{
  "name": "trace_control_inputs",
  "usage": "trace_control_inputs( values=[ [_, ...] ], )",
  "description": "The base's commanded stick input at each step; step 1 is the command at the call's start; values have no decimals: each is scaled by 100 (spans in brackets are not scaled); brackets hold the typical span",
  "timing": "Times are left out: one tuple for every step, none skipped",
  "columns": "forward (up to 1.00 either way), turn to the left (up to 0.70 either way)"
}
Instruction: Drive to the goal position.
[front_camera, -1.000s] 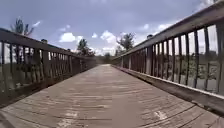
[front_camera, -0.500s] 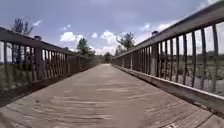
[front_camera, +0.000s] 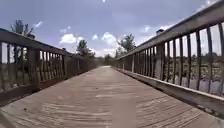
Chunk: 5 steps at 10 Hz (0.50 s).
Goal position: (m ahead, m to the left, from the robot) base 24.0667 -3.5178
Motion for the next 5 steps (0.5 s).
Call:
trace_control_inputs(
  values=[
    [50,1],
    [50,1],
    [50,1],
    [50,1],
    [50,1]
  ],
)
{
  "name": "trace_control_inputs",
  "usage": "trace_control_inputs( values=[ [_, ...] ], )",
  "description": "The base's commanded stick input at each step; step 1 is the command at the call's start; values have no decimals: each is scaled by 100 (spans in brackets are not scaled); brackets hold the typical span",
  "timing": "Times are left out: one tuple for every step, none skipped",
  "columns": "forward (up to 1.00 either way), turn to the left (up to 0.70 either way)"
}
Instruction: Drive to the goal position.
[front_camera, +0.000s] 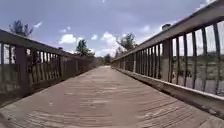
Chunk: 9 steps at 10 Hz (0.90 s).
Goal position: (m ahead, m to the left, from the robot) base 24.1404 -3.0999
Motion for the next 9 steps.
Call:
trace_control_inputs(
  values=[
    [50,1],
    [50,1],
    [50,1],
    [50,1],
    [50,1],
    [50,1],
    [50,1],
    [50,1],
    [50,1]
  ],
)
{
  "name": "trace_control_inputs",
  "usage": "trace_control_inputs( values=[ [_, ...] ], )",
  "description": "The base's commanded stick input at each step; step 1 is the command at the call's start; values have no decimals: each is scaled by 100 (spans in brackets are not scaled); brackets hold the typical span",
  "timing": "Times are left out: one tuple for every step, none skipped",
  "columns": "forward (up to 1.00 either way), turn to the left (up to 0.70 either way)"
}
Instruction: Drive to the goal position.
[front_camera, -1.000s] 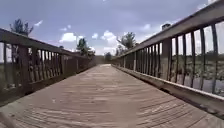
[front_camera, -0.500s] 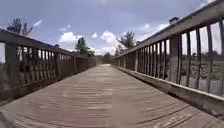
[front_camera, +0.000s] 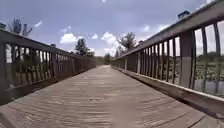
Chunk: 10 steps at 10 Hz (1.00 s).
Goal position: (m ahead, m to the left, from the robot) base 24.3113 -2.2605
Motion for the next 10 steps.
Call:
trace_control_inputs(
  values=[
    [50,1],
    [50,1],
    [50,1],
    [50,1],
    [50,1],
    [50,30],
    [50,51],
    [50,51],
    [50,51],
    [50,1]
  ],
)
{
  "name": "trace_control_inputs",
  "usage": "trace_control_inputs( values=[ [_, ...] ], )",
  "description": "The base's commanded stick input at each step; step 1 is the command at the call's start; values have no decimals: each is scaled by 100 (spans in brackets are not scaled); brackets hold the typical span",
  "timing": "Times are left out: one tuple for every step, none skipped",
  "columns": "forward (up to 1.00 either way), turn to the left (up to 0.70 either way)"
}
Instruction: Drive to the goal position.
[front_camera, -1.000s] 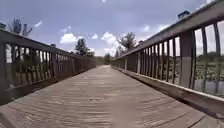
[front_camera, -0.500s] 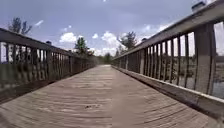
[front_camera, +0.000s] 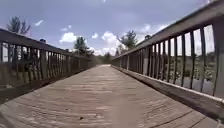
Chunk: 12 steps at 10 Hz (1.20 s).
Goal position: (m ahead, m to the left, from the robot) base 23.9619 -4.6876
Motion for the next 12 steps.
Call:
trace_control_inputs(
  values=[
    [50,1],
    [50,1],
    [50,1],
    [50,1],
    [50,1],
    [50,1],
    [50,1],
    [50,1],
    [50,1],
    [50,1],
    [50,1],
    [50,1]
  ],
)
